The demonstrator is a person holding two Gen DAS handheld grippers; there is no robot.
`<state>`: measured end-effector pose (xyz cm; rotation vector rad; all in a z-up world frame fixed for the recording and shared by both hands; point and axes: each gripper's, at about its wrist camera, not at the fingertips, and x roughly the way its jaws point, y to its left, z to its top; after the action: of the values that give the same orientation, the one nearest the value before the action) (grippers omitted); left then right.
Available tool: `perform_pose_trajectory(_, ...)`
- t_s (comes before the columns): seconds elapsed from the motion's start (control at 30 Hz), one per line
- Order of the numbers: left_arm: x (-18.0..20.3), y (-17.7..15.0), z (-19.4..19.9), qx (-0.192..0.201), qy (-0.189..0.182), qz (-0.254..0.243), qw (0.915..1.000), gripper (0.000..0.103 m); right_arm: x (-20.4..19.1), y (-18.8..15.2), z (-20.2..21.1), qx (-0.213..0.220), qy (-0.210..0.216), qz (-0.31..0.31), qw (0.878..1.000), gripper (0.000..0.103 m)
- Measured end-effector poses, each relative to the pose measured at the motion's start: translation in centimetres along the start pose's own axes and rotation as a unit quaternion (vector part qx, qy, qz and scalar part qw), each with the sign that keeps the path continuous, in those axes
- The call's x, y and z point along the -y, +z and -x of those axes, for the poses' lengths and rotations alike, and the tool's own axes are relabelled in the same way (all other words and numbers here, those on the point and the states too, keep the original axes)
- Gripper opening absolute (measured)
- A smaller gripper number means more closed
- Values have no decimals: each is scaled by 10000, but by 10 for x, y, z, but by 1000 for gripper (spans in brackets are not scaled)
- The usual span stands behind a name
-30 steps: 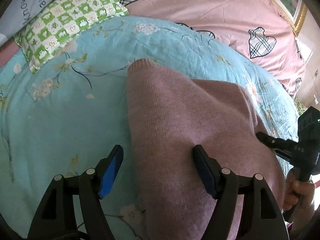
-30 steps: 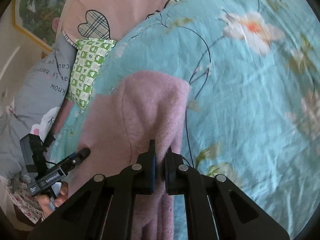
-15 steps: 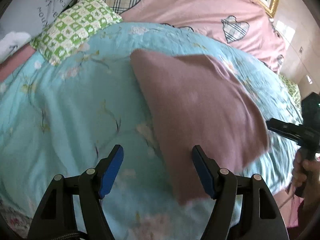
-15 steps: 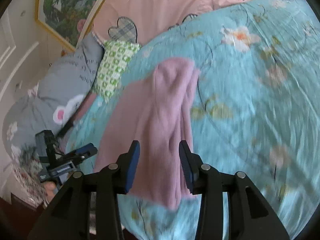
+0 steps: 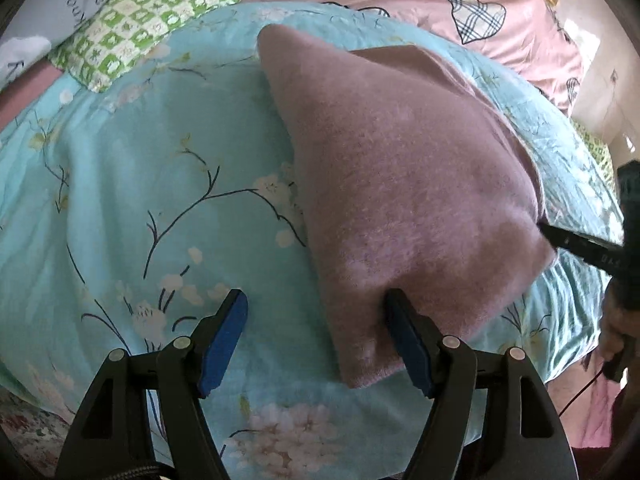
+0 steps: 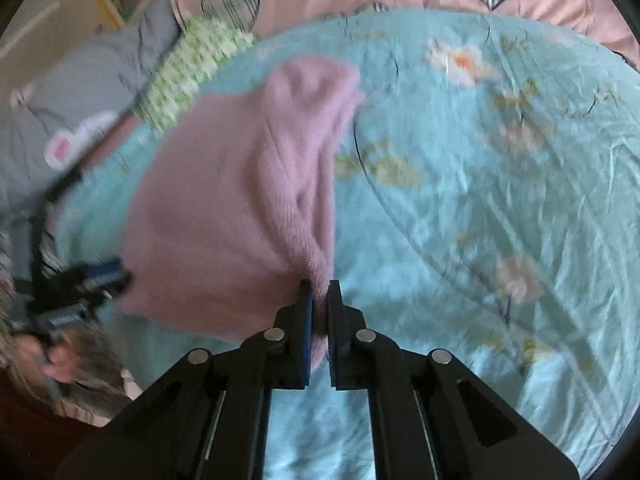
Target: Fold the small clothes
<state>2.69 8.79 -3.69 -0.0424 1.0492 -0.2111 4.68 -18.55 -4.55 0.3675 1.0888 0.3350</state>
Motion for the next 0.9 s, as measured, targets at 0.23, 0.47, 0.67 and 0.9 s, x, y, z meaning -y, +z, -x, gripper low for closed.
perform_pose_trajectory(0.23, -6, 16, 40, 533, -203, 0, 9984, 71, 11, 13, 42, 566, 368, -664, 9955, 18)
perform_pose_trajectory(0.47, 12, 65, 33, 877, -919, 201, 9917, 60, -27, 57, 41, 1119, 1123, -576, 9857, 18)
perform_pose_trajectory(0.67, 25, 72, -10, 501, -765, 25, 9958, 53, -30, 71, -30, 395, 513, -453, 9969, 9)
perform_pose_trajectory(0.9, 37, 60, -5, 742, -395, -210, 9962, 54, -11, 66, -34, 483, 734, -685, 9938, 3)
